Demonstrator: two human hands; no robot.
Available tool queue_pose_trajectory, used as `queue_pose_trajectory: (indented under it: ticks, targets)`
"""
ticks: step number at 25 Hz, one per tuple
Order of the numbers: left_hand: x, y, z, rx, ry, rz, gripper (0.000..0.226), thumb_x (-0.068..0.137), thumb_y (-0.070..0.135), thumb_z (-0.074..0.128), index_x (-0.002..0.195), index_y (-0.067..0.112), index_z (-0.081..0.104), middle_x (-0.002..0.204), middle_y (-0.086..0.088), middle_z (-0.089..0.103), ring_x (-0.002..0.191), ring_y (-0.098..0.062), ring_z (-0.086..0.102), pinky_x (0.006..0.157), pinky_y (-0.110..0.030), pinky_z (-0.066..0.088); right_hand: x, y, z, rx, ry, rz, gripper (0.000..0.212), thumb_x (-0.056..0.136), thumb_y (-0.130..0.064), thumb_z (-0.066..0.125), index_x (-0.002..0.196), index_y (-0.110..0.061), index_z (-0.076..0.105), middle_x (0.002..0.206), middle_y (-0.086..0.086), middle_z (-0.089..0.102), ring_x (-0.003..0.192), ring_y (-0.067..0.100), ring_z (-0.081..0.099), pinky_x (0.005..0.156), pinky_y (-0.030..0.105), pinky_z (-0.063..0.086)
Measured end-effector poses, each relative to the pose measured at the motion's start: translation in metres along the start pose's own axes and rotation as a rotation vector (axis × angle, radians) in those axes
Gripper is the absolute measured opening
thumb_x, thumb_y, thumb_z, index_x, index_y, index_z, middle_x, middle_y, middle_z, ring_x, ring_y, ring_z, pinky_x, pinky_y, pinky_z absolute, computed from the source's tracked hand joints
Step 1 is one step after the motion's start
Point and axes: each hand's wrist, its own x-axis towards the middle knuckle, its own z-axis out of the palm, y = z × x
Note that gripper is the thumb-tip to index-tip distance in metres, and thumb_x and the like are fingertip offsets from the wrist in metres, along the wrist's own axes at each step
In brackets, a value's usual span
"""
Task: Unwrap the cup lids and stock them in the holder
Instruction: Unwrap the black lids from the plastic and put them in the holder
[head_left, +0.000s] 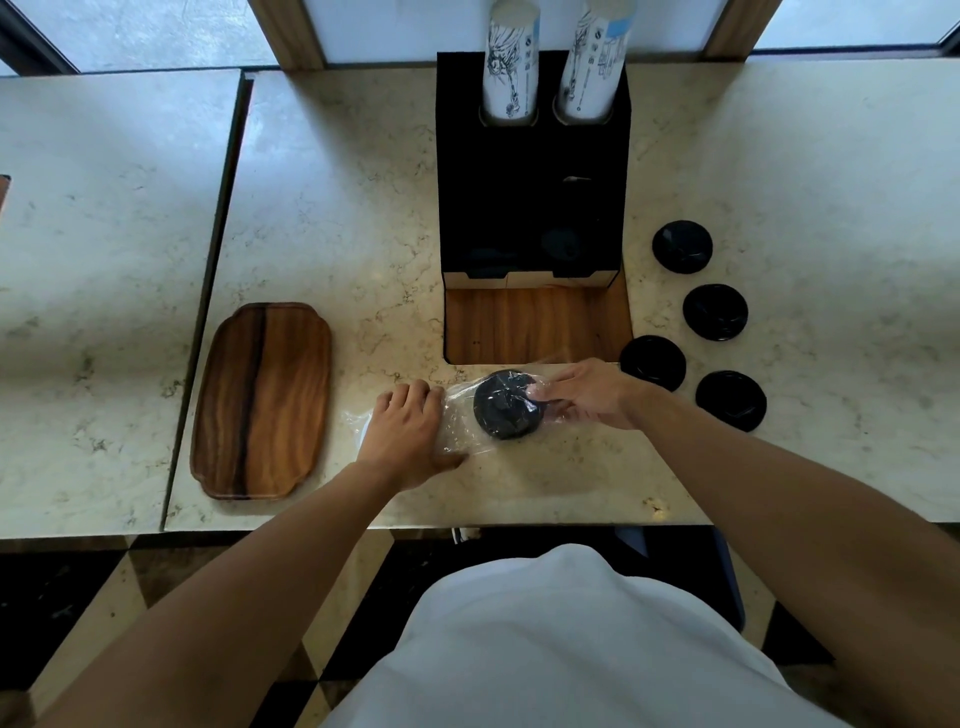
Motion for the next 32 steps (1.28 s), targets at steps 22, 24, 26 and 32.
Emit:
queue_pose_trajectory:
  ticks: [22,24,26,32]
  targets:
    - [0.03,-0.007,-0.012,-0.062,-0.031,-0.117,0.096,0.073,0.076,0.064,0.142,0.013,0.044,0.129,-0.012,0.053,0.118,-0.034,0.05,0.1,-0.048,0.043,-0.014,-0.042,-0.069,0.635,0.358,-0.203,0.031,0.092,-0.021,0.076,0.116,-0.003,0.07,0.095,0.012,0.076,0.091,0.023,0.076,0.075,0.031,0.063]
    - [0.031,-0.008,-0.013,-0.051,-0.03,-0.108,0.095,0.073,0.076,0.064,0.142,0.014,0.045,0.128,-0.011,0.054,0.117,-0.033,0.051,0.099,-0.047,0.044,-0.01,-0.053,-0.073,0.704,0.413,-0.22,0.037,0.09,-0.022,0.078,0.119,-0.001,0.067,0.102,0.016,0.074,0.094,0.025,0.076,0.074,0.03,0.063]
    - [0.032,-0.008,-0.012,-0.042,-0.022,-0.093,0.095,0.072,0.077,0.064,0.141,0.014,0.046,0.127,-0.01,0.055,0.115,-0.032,0.052,0.098,-0.047,0.045,-0.004,-0.065,-0.077,0.76,0.454,-0.238,0.04,0.09,-0.023,0.079,0.121,-0.001,0.064,0.109,0.019,0.072,0.098,0.027,0.076,0.075,0.031,0.064]
    - [0.038,-0.011,-0.013,-0.031,-0.029,-0.038,0.095,0.07,0.079,0.061,0.139,0.016,0.049,0.126,-0.008,0.057,0.113,-0.032,0.053,0.099,-0.046,0.045,0.019,-0.104,-0.072,0.845,0.501,-0.253,0.03,0.089,-0.017,0.079,0.109,-0.004,0.061,0.114,0.021,0.071,0.099,0.029,0.076,0.089,0.042,0.063]
